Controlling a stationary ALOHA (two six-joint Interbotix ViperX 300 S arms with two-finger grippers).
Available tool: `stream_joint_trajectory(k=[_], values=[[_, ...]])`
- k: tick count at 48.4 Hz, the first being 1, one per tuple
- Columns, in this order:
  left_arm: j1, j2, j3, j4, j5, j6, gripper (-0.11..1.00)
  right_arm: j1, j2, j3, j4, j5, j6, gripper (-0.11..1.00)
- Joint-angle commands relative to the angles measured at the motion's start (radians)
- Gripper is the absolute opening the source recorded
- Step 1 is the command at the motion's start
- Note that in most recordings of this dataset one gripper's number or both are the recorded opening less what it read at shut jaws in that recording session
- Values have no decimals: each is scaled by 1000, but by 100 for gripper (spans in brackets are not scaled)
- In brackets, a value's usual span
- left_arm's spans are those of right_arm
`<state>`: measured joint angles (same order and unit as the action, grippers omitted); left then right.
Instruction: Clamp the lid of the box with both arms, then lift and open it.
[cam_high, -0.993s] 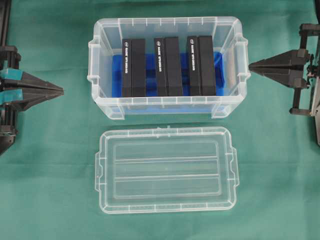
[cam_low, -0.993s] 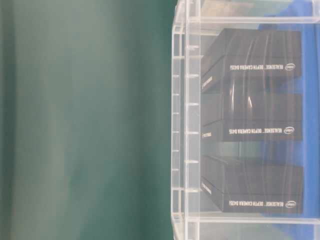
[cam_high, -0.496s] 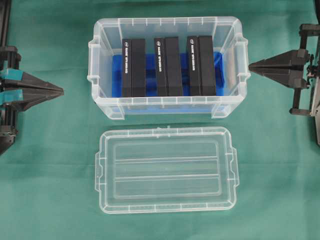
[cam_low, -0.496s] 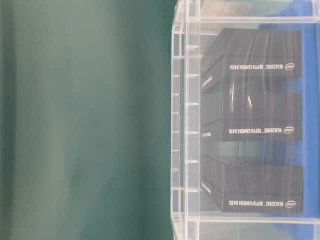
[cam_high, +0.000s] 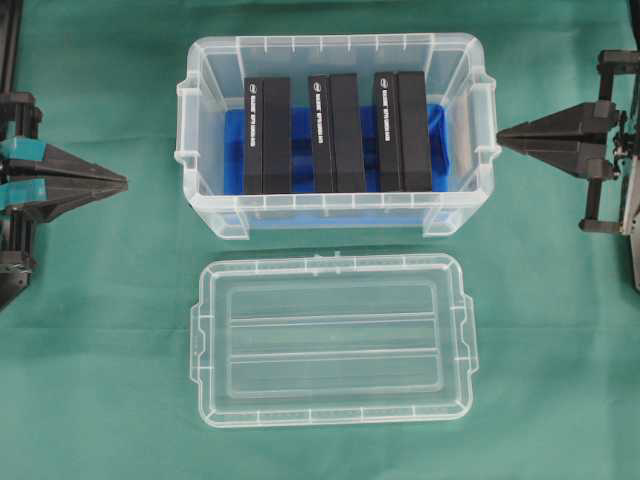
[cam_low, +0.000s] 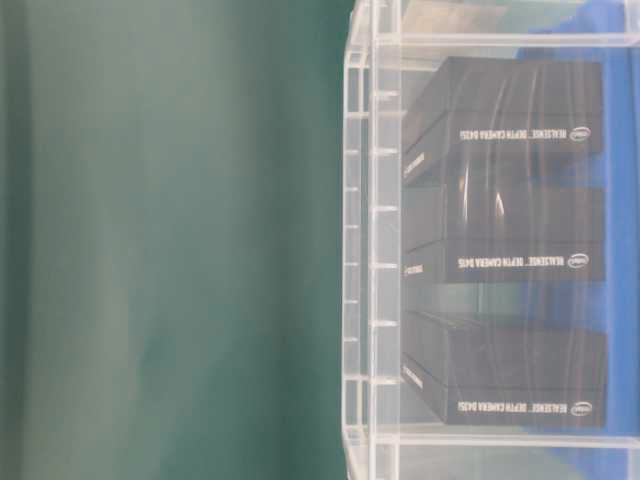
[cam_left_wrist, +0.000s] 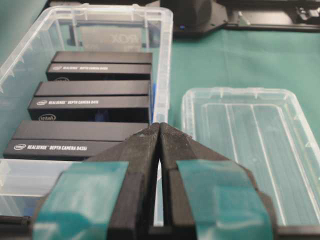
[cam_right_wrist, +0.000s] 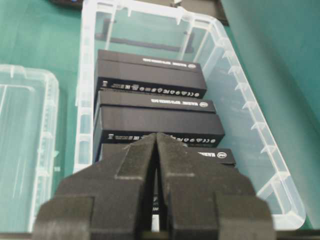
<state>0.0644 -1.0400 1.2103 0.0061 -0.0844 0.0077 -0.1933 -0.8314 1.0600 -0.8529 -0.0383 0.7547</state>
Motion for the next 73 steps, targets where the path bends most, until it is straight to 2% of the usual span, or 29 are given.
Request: stream_joint_trajectory(k=[1,73], values=[[-2,5,-12,0,-3,0,1,3,3,-9,-2,-3,0,0],[-3,5,-12,0,-5,0,1,18,2,-9,-3,-2,-2,0]])
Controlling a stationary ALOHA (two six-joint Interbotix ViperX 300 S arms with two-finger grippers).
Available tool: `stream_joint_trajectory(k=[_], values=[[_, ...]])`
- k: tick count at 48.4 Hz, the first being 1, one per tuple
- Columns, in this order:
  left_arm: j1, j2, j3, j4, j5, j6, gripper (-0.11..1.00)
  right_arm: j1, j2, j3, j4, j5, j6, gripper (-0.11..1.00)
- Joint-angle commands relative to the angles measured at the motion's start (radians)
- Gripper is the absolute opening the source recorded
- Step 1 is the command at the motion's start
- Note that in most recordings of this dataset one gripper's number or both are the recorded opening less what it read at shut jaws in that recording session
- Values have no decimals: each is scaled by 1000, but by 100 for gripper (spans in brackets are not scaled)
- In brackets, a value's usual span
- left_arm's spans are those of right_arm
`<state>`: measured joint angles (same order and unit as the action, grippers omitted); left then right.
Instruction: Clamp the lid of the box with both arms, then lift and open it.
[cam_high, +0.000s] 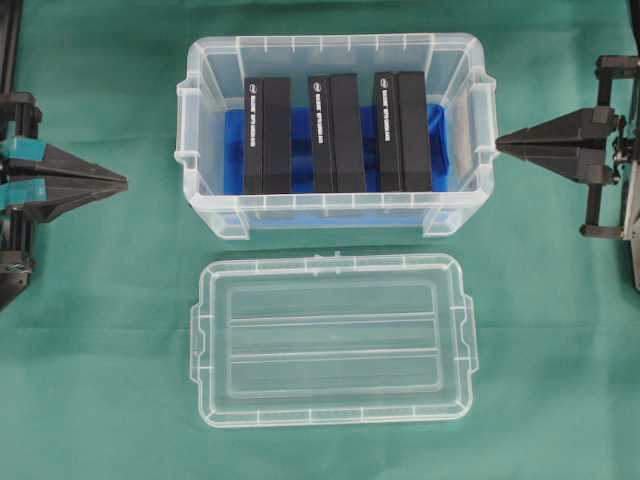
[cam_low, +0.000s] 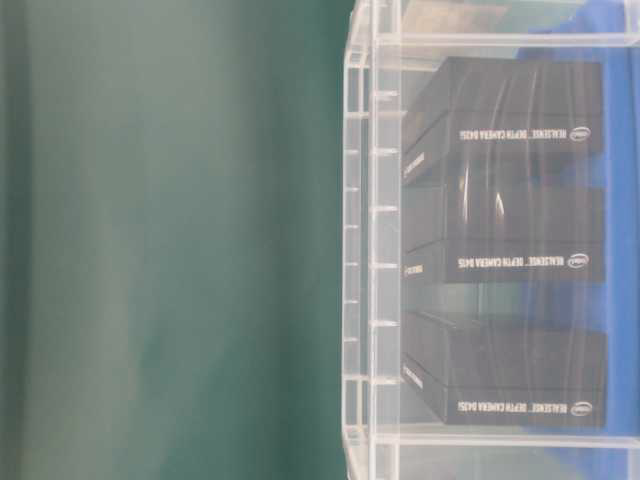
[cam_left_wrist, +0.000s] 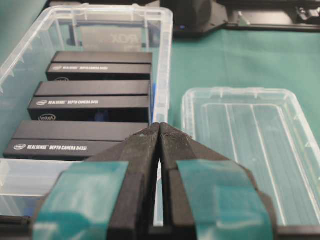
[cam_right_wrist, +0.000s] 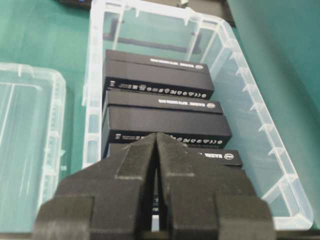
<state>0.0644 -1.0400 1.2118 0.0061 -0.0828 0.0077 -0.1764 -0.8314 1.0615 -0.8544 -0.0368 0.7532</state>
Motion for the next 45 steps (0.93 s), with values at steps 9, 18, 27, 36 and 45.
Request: stream_joint_trajectory(k=[9,18,27,36,45], values=[[-3,5,-14,-2,-5,0,1,3,3,-9,0,-3,0,0],[-3,5,-14,-2,-6,-2,1,6,3,-11,0,-5,0,0],[-3,3,-15,0,-6,-2,1,12,3,-11,0,-3,0,0],[-15,2,-15,-2,-5,-2,1,15,2,-11,0,-5,0,0],[-18,-2,-15,-2,-5,-2,1,20,2,-11,0,-3,2,0]])
